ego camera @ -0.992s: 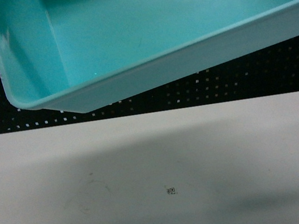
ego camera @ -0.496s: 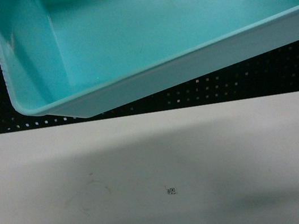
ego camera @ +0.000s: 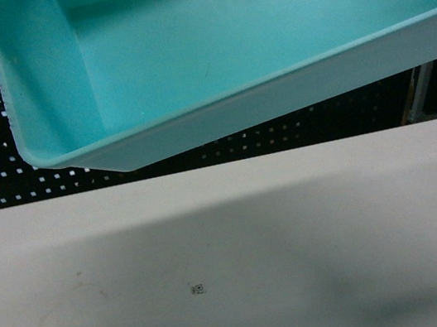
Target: Stack blue boxes stably on right
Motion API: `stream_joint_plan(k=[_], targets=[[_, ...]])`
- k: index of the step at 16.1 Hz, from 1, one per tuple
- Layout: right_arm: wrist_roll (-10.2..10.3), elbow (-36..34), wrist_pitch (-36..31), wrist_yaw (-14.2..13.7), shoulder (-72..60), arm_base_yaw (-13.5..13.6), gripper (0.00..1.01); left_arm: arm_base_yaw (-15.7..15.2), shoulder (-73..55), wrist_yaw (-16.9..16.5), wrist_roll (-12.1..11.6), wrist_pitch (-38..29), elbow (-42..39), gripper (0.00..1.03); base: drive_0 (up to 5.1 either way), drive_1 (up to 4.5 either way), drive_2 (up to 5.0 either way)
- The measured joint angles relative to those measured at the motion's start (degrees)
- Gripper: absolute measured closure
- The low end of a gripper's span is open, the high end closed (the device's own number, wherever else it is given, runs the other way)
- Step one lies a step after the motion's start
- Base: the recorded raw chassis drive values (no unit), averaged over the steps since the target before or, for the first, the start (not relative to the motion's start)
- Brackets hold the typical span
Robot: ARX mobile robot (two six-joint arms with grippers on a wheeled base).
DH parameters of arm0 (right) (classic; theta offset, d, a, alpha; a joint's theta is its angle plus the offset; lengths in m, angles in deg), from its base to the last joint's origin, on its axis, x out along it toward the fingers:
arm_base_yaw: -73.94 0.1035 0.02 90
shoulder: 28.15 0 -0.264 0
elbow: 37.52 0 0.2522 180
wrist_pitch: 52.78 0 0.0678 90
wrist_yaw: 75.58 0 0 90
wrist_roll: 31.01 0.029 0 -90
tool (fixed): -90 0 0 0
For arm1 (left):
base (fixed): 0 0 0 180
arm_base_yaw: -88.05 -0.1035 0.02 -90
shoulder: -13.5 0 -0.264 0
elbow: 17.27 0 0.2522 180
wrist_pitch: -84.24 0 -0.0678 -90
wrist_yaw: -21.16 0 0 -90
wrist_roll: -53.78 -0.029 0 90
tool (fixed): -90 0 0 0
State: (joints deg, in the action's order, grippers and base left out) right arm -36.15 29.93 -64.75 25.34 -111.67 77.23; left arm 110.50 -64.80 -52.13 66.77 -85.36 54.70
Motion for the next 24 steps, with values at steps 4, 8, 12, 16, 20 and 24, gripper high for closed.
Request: stream_joint_plan(k=[4,8,12,16,20,24], targets=[[0.0,0.0,0.0,0.0,0.0,0.0,0.94,0.0,0.0,0.0,0.0,0.0,0.0,1.01,-1.7,-1.70,-1.7],[0.0,0.0,0.0,0.0,0.0,0.0,0.94,0.0,0.0,0.0,0.0,0.0,0.0,1.01,-1.6,-1.63,-1.6],[0.0,0.0,0.0,0.0,0.0,0.0,0.94,0.0,0.0,0.0,0.0,0.0,0.0,1.01,-1.7,-1.71,-1.7],[0.0,0.0,0.0,0.0,0.0,0.0,0.94,0.0,0.0,0.0,0.0,0.0,0.0,1.01,-1.7,-1.69,-1.7],[0.0,0.0,0.0,0.0,0.0,0.0,0.94,0.0,0.0,0.0,0.0,0.0,0.0,1.01,-1.5,-1.54,-1.5],[0.0,0.0,0.0,0.0,0.0,0.0,0.94,0.0,0.0,0.0,0.0,0.0,0.0,1.01,-1.6,-1.58,-1.6]])
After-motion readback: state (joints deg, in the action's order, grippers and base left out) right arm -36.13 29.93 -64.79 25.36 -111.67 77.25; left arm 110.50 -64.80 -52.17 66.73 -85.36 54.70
